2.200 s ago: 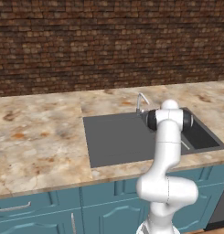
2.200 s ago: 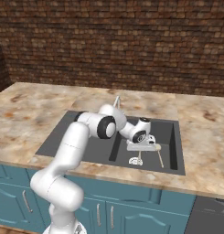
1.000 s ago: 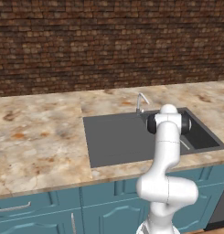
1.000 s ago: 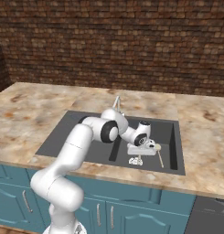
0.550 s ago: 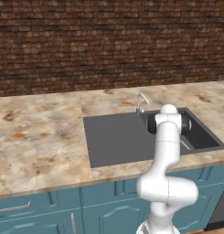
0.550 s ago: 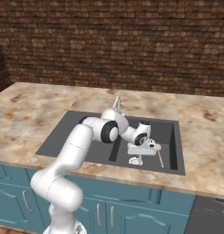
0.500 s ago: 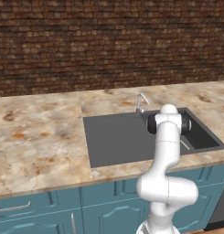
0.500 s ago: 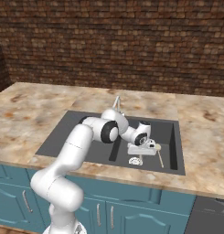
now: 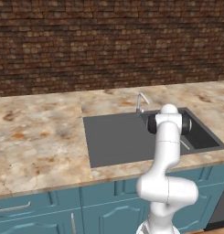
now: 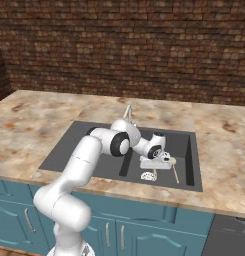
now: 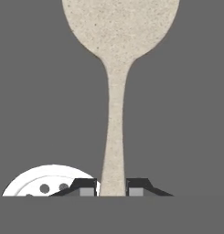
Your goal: Pick up the dish brush and dish brush from the sink, and place them back in the cabinet, and close the cabinet door.
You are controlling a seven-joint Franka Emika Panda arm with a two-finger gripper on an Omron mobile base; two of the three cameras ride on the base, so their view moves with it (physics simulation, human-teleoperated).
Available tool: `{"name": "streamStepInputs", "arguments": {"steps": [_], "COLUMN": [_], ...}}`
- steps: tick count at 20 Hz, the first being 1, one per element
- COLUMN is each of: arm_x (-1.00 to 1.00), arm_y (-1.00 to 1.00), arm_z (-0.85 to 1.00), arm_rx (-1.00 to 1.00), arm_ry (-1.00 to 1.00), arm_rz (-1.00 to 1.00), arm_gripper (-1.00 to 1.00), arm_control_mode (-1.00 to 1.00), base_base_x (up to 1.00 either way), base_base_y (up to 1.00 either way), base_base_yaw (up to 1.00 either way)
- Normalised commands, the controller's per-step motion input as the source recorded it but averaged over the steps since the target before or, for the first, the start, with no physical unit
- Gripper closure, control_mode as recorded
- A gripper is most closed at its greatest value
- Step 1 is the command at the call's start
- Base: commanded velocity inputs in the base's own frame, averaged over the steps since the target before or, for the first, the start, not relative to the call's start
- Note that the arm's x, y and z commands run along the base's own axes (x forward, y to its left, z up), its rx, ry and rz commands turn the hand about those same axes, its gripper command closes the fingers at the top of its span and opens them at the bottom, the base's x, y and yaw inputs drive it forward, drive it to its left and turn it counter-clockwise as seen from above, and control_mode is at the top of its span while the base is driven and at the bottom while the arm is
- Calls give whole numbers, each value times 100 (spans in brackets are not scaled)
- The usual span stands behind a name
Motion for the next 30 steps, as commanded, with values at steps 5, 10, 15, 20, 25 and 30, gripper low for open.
{"name": "streamStepInputs", "arguments": {"steps": [5,10,15,20,25,30], "arm_x": [0,0,0,0,0,-1], "arm_y": [-11,-15,-9,-2,0,0], "arm_z": [18,20,24,31,37,40], "arm_rx": [0,1,1,1,0,0], "arm_ry": [0,0,0,0,0,0], "arm_rz": [0,0,0,0,-2,-2], "arm_gripper": [100,100,100,100,100,100], "arm_control_mode": [-100,-100,-100,-100,-100,-100], "base_base_x": [0,0,0,0,0,0], "base_base_y": [0,0,0,0,0,0], "base_base_yaw": [0,0,0,0,0,0]}}
